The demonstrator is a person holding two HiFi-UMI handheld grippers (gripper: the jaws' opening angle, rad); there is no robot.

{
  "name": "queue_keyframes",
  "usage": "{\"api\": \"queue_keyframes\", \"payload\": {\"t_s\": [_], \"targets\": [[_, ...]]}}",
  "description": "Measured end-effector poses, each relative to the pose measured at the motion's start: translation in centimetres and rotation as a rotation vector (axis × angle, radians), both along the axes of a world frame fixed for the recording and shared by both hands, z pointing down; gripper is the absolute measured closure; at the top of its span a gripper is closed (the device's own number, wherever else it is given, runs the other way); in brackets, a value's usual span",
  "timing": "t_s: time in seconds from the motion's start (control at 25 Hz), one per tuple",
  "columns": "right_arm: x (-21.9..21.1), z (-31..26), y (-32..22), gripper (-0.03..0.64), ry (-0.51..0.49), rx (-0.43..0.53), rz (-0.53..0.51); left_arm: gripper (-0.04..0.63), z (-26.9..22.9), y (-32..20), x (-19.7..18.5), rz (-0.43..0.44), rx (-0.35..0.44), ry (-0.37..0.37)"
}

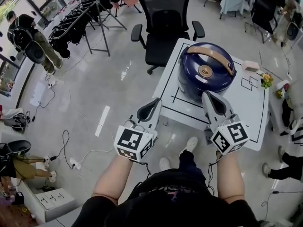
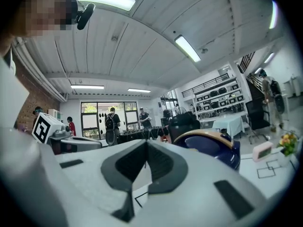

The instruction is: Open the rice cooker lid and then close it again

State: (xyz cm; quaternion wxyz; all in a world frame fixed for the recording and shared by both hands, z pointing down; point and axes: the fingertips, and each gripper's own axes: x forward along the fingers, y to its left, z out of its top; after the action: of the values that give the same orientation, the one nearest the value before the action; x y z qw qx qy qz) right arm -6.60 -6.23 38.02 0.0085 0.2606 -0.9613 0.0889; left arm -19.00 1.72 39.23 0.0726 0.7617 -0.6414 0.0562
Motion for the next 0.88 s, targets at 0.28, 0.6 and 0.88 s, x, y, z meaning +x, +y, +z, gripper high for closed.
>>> {"api": "queue_keyframes", "payload": {"t_s": [0.28, 0.6, 0.88], "targets": [[3.0, 0.7, 5.1, 0.615, 0.016, -0.013, 0.087, 0.592, 0.4, 3.4, 3.4, 0.127, -0.013, 0.004], [8.6, -0.4, 7.7, 0.615, 0.03, 0.001, 0.193, 0.593, -1.0, 4.5, 9.6, 0.261, 0.01, -0.019], [13.9, -1.0, 8.5, 0.615, 0.052, 0.014, 0.209, 0.592, -1.4, 4.2, 14.2, 0.256, 0.022, 0.025]]}}
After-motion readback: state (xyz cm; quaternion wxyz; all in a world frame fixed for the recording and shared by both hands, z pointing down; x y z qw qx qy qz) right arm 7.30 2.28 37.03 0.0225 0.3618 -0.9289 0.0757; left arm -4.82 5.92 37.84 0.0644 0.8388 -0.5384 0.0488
